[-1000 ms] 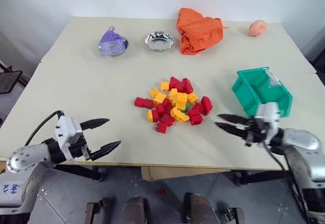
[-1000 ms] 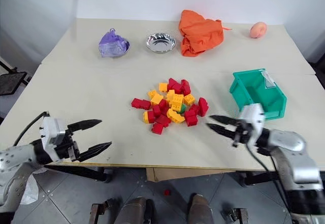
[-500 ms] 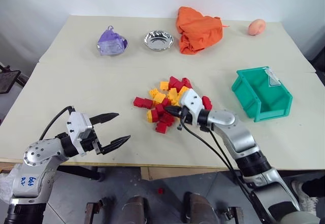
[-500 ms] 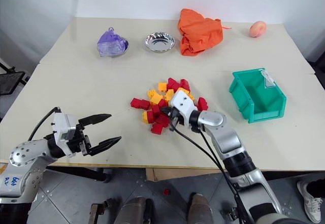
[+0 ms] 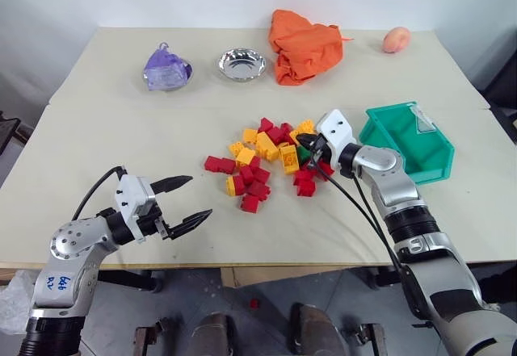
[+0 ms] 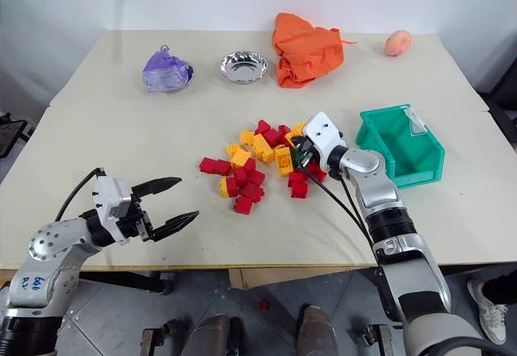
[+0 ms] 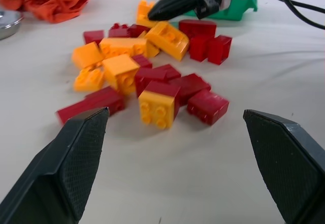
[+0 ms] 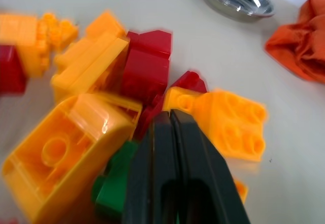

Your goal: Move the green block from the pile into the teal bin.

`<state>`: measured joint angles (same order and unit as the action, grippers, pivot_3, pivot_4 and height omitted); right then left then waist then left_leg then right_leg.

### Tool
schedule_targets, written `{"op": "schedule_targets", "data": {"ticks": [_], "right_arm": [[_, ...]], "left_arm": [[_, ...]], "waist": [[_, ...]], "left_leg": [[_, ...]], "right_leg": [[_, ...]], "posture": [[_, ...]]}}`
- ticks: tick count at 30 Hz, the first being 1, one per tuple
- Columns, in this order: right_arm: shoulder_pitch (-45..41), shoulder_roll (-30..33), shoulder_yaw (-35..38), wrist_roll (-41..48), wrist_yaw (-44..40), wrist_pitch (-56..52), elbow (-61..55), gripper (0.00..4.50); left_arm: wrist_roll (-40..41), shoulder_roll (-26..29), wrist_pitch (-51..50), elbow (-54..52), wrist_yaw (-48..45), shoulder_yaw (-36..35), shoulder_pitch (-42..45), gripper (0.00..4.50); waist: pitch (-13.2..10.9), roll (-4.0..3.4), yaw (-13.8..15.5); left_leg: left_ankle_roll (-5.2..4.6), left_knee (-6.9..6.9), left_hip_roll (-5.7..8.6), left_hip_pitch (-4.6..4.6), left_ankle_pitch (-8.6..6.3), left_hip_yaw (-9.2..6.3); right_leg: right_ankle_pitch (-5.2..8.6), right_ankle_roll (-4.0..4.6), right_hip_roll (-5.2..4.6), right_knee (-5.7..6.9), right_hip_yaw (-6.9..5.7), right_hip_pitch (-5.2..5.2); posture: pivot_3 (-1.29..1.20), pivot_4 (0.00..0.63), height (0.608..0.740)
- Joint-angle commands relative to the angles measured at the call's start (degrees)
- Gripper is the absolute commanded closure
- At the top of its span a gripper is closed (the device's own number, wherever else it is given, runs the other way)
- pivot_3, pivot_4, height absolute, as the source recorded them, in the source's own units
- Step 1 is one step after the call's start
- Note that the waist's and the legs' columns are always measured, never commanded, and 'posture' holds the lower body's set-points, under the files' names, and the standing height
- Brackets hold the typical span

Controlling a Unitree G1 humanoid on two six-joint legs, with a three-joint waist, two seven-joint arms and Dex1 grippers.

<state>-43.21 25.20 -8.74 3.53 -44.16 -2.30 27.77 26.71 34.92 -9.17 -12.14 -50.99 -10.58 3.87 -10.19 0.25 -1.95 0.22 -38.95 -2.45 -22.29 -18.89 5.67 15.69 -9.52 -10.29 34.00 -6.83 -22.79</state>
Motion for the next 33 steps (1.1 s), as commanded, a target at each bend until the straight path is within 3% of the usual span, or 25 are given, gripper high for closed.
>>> {"op": "schedule_targets", "data": {"ticks": [1,9,15,19,25,30,33], "right_arm": [[5.4,3.5,-3.3,0.7,-8.2,-1.0,-13.0,4.47],[15.1,6.8,1.4,3.8,-8.0,-6.0,-25.5,4.47],[25.0,14.7,15.4,14.6,-12.3,-10.5,-30.4,4.47],[34.1,19.6,23.2,23.8,-20.3,-13.8,-32.7,3.60],[36.7,20.4,26.6,22.3,-19.5,-10.2,-28.5,1.69],[26.5,17.6,20.2,20.3,-13.7,-15.2,-29.8,0.05],[15.8,15.3,12.8,15.3,-12.0,-16.5,-25.2,0.01]], "left_arm": [[0.3,0.2,0.8,-0.9,-0.2,-0.8,-0.5,0.00],[0.4,0.0,0.8,-1.2,-0.3,-0.6,-1.5,0.00],[1.8,-0.7,2.6,0.1,-1.0,-2.1,-0.1,0.00],[1.9,-0.8,3.2,0.7,-1.4,-2.4,0.3,0.00],[1.7,-0.9,3.2,1.0,-2.2,-1.9,0.5,0.00],[1.2,-1.0,3.1,1.3,-2.0,-1.4,1.1,0.00],[0.9,-1.2,3.2,1.6,-1.6,-0.8,1.6,0.00]], "waist": [[0.0,0.00,0.2],[0.0,0.00,0.5],[0.0,0.01,1.7],[0.0,0.01,2.0],[0.0,0.00,1.5],[0.0,0.00,1.3],[0.0,0.00,0.9]], "left_leg": [[0.02,0.02,0.00,0.01,-0.01,0.00],[0.04,-0.07,-0.06,0.01,-0.04,0.04],[0.01,-0.07,-0.05,-0.01,-0.08,0.04],[0.00,-0.08,-0.06,0.01,-0.09,0.04],[0.01,-0.09,-0.11,0.14,-0.09,0.17],[0.01,-0.13,-0.15,0.15,-0.08,0.22],[0.02,-0.14,-0.19,0.15,-0.08,0.21]], "right_leg": [[0.00,0.00,0.00,-0.02,0.00,0.00],[0.00,0.00,0.02,-0.02,-0.01,0.01],[0.00,0.00,0.02,-0.09,-0.03,0.01],[0.00,0.00,0.04,-0.10,-0.04,0.05],[-0.01,0.02,0.07,-0.10,0.04,0.11],[-0.03,0.05,0.10,-0.07,0.10,0.07],[-0.04,0.06,0.11,-0.04,0.09,0.05]], "posture": [[0.00,0.150,0.740],[0.00,0.150,0.740],[0.00,0.150,0.740],[0.00,0.150,0.740],[0.00,0.150,0.740],[0.00,0.150,0.740],[0.00,0.150,0.740]]}}
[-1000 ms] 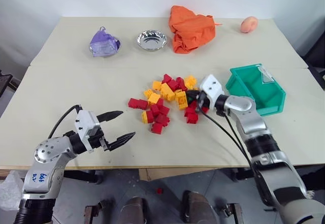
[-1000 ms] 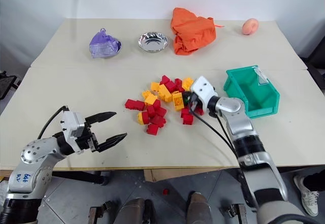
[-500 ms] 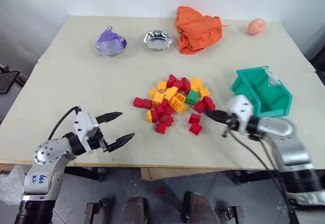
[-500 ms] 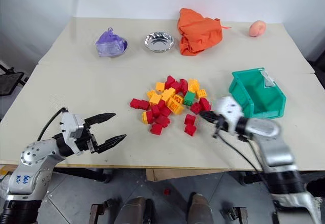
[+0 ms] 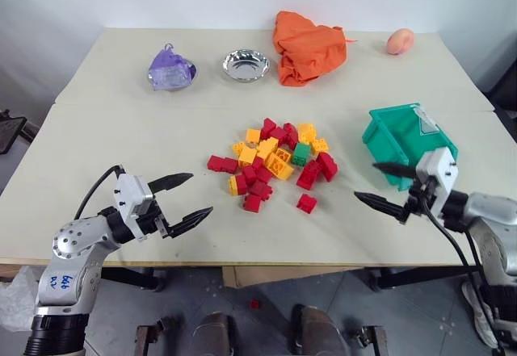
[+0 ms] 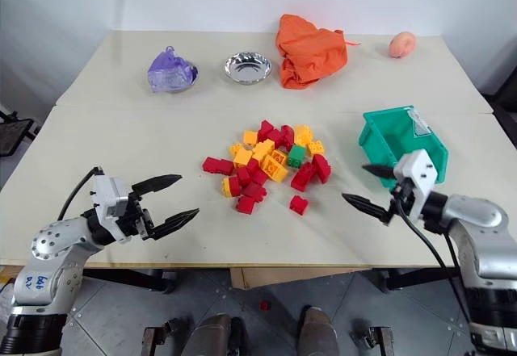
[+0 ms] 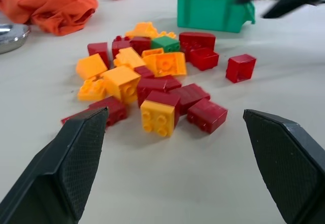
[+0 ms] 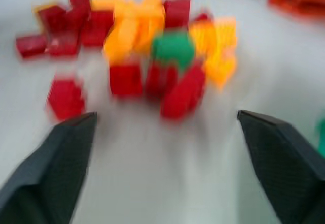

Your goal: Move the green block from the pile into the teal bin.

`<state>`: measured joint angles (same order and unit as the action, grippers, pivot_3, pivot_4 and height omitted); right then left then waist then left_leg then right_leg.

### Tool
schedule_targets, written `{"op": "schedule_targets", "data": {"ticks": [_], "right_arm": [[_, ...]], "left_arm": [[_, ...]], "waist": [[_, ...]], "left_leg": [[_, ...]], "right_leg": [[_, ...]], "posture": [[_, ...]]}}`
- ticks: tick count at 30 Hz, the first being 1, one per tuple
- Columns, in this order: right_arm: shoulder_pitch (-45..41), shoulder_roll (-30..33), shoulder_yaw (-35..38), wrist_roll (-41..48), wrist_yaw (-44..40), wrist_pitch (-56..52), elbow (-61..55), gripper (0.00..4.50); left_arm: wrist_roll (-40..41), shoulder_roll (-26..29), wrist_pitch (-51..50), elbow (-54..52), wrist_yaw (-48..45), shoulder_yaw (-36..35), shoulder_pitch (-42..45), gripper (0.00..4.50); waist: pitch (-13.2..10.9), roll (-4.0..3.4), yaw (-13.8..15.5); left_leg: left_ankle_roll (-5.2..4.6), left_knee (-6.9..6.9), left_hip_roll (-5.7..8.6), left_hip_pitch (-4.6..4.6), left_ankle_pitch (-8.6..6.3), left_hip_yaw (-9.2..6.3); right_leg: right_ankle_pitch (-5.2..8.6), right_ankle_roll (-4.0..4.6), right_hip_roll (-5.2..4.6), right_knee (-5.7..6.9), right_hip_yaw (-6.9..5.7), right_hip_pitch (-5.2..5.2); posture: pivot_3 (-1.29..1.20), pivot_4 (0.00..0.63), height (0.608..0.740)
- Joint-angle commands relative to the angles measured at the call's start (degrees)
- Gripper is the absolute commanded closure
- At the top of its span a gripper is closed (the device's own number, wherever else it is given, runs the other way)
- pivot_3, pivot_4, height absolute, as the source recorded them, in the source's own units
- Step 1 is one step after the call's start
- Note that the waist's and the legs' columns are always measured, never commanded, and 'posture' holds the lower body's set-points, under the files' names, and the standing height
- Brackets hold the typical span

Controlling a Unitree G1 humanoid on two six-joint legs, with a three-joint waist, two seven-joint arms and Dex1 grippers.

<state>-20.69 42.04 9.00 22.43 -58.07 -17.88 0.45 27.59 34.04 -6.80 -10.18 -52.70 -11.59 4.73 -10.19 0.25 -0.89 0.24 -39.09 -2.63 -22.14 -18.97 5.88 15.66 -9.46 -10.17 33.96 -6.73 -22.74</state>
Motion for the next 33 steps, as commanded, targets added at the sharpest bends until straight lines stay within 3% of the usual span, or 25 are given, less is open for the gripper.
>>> {"op": "schedule_targets", "data": {"ticks": [1,5,8,18,19,21,24,29,33], "right_arm": [[-9.3,-2.3,-6.5,-4.5,2.4,-2.0,3.8,0.01],[-21.5,-5.6,-14.1,-9.8,3.1,-7.1,15.4,0.01],[-28.7,-9.3,-18.3,-14.5,2.7,-2.4,27.1,0.01],[-38.4,-16.6,-20.8,-19.7,-0.1,6.7,46.1,0.01],[-38.8,-17.1,-20.6,-19.8,-0.2,7.8,47.1,0.40],[-38.9,-17.7,-20.5,-20.0,-1.2,9.3,47.7,0.86],[-38.3,-17.6,-19.7,-19.4,-2.8,10.4,46.1,1.93],[-35.5,-15.3,-14.7,-15.6,-3.9,14.3,38.5,2.04],[-29.2,-10.3,-7.5,-9.0,-5.6,11.9,25.6,2.04]], "left_arm": [[0.0,-0.4,0.8,-0.4,0.1,0.3,0.8,0.00],[0.0,-0.5,0.6,-0.8,0.2,0.8,1.2,0.00],[0.1,-0.4,0.7,-0.7,0.3,0.5,1.3,0.00],[0.0,-0.8,0.8,-1.7,1.3,0.6,0.7,0.00],[0.0,-0.9,0.7,-1.7,1.3,0.7,0.8,0.00],[0.0,-0.9,0.7,-1.8,1.4,0.8,0.9,0.00],[0.1,-0.9,0.8,-1.9,1.4,0.7,0.8,0.00],[0.2,-1.7,0.8,-1.7,1.4,1.8,1.8,0.00],[0.3,-3.9,0.5,-1.9,1.5,3.9,3.8,0.00]], "waist": [[0.0,0.00,-0.4],[0.0,0.00,-0.5],[0.0,0.00,-0.7],[0.0,-0.01,-1.0],[0.0,-0.01,-1.0],[0.0,-0.01,-1.0],[0.0,-0.02,-1.0],[0.0,-0.03,-0.8],[0.0,-0.03,-0.4]], "left_leg": [[0.00,0.00,0.00,-0.01,0.00,0.01],[0.00,0.01,0.01,-0.10,0.00,-0.03],[0.01,0.01,0.02,-0.12,-0.02,-0.04],[0.02,0.03,0.00,-0.11,-0.01,-0.01],[0.02,0.04,0.00,-0.10,-0.01,-0.01],[0.02,0.04,0.00,-0.11,-0.01,-0.01],[0.02,0.03,0.00,-0.11,-0.01,-0.01],[0.03,0.04,0.00,-0.12,-0.01,-0.01],[0.03,0.03,0.00,-0.15,-0.01,-0.03]], "right_leg": [[0.00,0.00,0.00,0.00,0.00,-0.01],[0.00,0.00,0.00,-0.02,-0.06,-0.04],[0.00,0.00,-0.01,-0.04,-0.12,-0.04],[0.00,0.00,0.01,-0.01,-0.12,-0.07],[0.00,0.00,0.01,0.00,-0.12,-0.07],[0.00,0.00,0.01,-0.01,-0.12,-0.07],[0.00,0.00,0.01,-0.01,-0.12,-0.07],[0.00,0.00,0.01,-0.02,-0.12,-0.07],[0.00,0.00,0.01,-0.04,-0.13,-0.07]], "posture": [[0.00,0.150,0.740],[0.00,0.150,0.740],[0.00,0.150,0.740],[0.00,0.150,0.740],[0.00,0.150,0.740],[0.00,0.150,0.740],[0.00,0.150,0.740],[0.00,0.150,0.740],[0.00,0.150,0.740]]}}
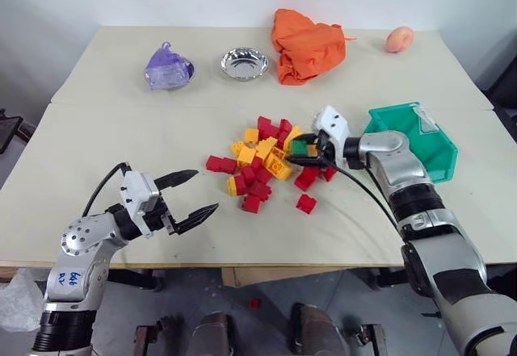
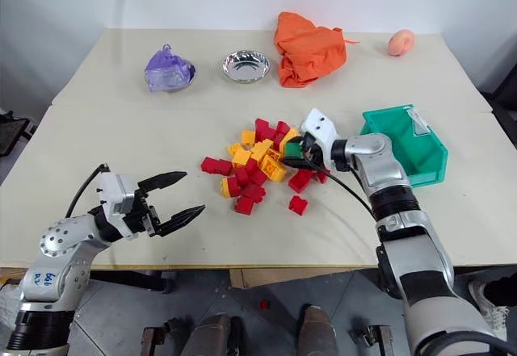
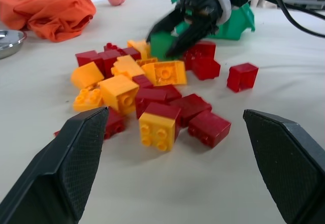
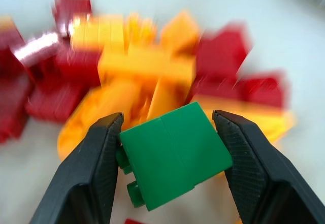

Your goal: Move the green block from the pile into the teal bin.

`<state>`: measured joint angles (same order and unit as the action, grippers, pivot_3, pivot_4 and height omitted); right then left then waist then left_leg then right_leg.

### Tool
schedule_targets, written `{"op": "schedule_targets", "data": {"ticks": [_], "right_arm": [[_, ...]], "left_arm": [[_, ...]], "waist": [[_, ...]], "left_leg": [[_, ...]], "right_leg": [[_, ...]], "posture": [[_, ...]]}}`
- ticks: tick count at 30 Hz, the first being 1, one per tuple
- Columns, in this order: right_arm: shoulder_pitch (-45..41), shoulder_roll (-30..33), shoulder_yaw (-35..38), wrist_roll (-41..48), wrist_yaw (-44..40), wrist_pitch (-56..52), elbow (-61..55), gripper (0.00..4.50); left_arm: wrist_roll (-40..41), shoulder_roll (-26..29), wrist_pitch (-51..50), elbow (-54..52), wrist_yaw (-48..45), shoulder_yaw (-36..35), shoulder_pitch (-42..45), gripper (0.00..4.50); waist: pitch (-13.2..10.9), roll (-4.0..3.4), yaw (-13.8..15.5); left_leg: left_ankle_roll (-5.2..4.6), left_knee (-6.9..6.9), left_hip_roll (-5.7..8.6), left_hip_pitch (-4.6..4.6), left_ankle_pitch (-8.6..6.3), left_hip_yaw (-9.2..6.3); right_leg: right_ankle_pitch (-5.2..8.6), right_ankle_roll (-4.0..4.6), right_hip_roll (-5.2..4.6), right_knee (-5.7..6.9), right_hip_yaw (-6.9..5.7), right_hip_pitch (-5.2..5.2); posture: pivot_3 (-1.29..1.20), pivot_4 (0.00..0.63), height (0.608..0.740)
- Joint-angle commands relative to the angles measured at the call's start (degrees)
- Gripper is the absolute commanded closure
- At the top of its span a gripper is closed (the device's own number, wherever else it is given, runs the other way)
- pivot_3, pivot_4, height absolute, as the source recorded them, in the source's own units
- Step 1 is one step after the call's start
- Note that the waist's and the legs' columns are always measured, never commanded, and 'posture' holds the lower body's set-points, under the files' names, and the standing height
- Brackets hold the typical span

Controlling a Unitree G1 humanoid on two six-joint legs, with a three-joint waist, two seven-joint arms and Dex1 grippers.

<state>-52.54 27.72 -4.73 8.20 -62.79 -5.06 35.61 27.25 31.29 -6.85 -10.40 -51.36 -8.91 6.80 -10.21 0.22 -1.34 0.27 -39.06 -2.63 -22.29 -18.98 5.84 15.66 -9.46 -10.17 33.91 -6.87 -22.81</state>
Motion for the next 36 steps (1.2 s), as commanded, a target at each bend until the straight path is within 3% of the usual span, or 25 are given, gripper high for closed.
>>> {"op": "schedule_targets", "data": {"ticks": [1,8,15,16,22,27,31,36], "right_arm": [[4.2,5.4,8.0,6.2,-0.2,-1.9,-12.1,2.04],[13.5,15.7,22.0,6.7,13.5,-7.6,-17.9,2.04],[17.7,20.5,25.1,3.5,21.5,-6.2,-11.1,2.04],[18.1,20.3,25.3,4.6,20.9,-7.4,-10.6,2.04],[18.9,20.0,24.7,4.6,20.8,-3.9,-9.2,0.04],[21.8,18.4,25.2,9.7,13.8,1.8,-14.6,0.04],[31.8,15.7,23.3,19.9,2.5,-1.8,-29.9,0.04],[44.8,10.5,19.4,20.8,-1.1,2.6,-39.7,0.04]], "left_arm": [[0.8,-1.8,0.4,-1.6,0.3,1.7,2.4,0.00],[1.9,-7.1,-1.4,-1.0,0.8,5.9,8.4,0.00],[-0.9,-12.9,-0.5,3.9,1.4,10.9,16.2,0.00],[-1.4,-13.5,-0.3,4.7,1.5,11.4,17.2,0.00],[-2.6,-13.3,0.9,6.2,1.2,11.0,18.0,0.00],[-4.5,-9.9,2.0,6.6,2.2,8.8,15.1,0.00],[-8.3,-5.9,6.6,8.5,4.4,4.9,10.1,0.00],[-10.1,-2.4,9.6,10.5,8.4,-1.5,4.2,0.00]], "waist": [[0.0,0.00,0.3],[0.0,0.00,0.9],[0.0,0.00,1.1],[0.0,0.00,1.0],[0.0,-0.05,1.1],[0.0,-0.05,1.1],[0.0,-0.05,1.3],[0.0,-0.03,1.5]], "left_leg": [[0.00,0.00,0.00,0.00,0.00,-0.01],[0.01,-0.03,0.00,0.01,0.00,0.04],[0.00,-0.03,0.00,0.05,0.00,0.10],[0.00,-0.03,0.00,0.06,0.00,0.13],[0.00,-0.02,0.00,0.06,0.00,0.15],[0.00,-0.03,0.00,0.06,0.00,0.13],[0.00,0.01,-0.02,0.08,0.00,0.09],[-0.01,-0.04,-0.02,0.07,-0.01,0.04]], "right_leg": [[0.00,0.00,0.00,0.00,0.00,0.00],[0.00,0.00,0.00,0.00,0.01,0.01],[0.00,0.00,0.02,-0.03,0.05,0.02],[0.00,0.00,0.02,-0.03,0.07,0.02],[0.00,-0.01,0.03,-0.04,0.09,0.02],[-0.01,-0.02,0.03,-0.05,0.09,0.02],[-0.01,-0.02,0.05,-0.07,0.07,0.04],[-0.01,-0.02,0.04,-0.09,0.04,0.10]], "posture": [[0.00,0.150,0.740],[0.00,0.150,0.740],[0.00,0.150,0.740],[0.00,0.150,0.740],[0.00,0.150,0.740],[0.00,0.150,0.740],[0.00,0.150,0.740],[0.00,0.150,0.740]]}}
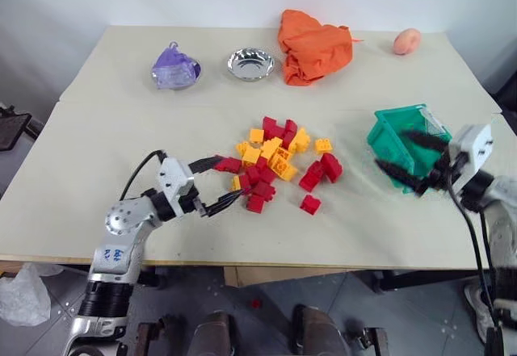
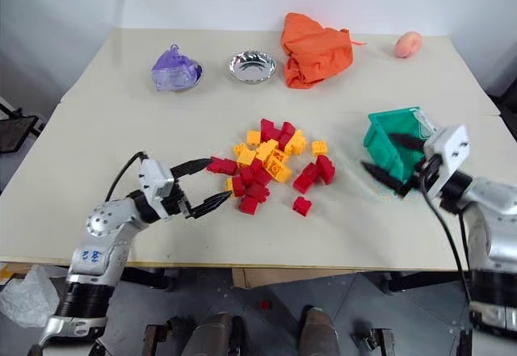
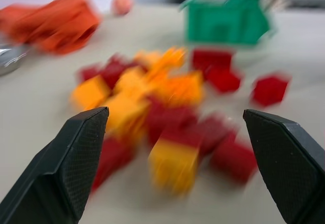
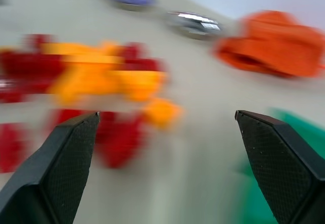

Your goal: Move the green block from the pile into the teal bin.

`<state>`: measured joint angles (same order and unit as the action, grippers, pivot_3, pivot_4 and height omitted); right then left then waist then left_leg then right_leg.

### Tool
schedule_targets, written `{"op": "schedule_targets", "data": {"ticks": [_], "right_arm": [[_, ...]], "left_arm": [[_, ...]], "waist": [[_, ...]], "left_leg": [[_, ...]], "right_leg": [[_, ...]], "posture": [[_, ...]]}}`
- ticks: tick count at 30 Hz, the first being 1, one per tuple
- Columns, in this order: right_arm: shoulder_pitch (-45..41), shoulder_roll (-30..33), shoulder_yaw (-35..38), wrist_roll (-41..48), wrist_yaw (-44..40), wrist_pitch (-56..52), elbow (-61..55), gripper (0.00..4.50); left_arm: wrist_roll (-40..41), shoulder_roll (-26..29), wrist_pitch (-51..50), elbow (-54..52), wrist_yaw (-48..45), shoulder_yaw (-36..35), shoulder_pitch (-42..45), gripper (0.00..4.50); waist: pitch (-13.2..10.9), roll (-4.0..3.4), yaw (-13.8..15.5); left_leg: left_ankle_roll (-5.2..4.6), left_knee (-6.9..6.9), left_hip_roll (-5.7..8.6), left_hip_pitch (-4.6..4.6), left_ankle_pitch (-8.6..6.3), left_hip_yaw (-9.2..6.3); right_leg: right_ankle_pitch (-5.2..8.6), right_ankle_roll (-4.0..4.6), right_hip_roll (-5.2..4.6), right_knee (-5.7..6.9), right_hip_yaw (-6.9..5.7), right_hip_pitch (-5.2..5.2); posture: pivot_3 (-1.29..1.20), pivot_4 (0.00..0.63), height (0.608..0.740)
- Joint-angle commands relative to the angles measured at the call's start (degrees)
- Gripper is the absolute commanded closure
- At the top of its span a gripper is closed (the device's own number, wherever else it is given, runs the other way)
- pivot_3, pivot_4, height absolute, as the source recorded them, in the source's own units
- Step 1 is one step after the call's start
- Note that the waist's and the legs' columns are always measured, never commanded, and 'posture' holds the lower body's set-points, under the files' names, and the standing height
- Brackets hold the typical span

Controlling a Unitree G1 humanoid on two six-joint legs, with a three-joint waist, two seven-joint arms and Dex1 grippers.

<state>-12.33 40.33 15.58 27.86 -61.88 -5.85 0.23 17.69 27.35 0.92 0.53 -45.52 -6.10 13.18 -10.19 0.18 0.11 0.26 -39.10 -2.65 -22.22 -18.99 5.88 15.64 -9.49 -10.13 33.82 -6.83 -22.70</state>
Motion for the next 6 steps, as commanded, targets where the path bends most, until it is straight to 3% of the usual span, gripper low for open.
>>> {"op": "schedule_targets", "data": {"ticks": [1,6], "right_arm": [[6.3,-2.9,-1.0,1.2,-1.7,3.7,-5.0,0.04],[13.2,-7.2,-0.9,-1.5,1.2,9.4,-5.2,0.04]], "left_arm": [[-0.4,1.9,2.0,-0.7,3.2,-5.3,-3.2,0.00],[0.5,2.6,0.9,-5.4,6.0,-9.0,-9.0,0.00]], "waist": [[0.0,0.00,0.0],[0.0,0.00,-0.1]], "left_leg": [[0.01,0.00,0.00,0.01,-0.01,-0.05],[-0.01,-0.01,0.01,0.04,-0.03,-0.03]], "right_leg": [[0.00,0.00,0.00,0.01,-0.03,0.02],[0.00,0.00,-0.02,0.04,-0.01,0.03]], "posture": [[0.00,0.150,0.740],[0.00,0.150,0.740]]}}
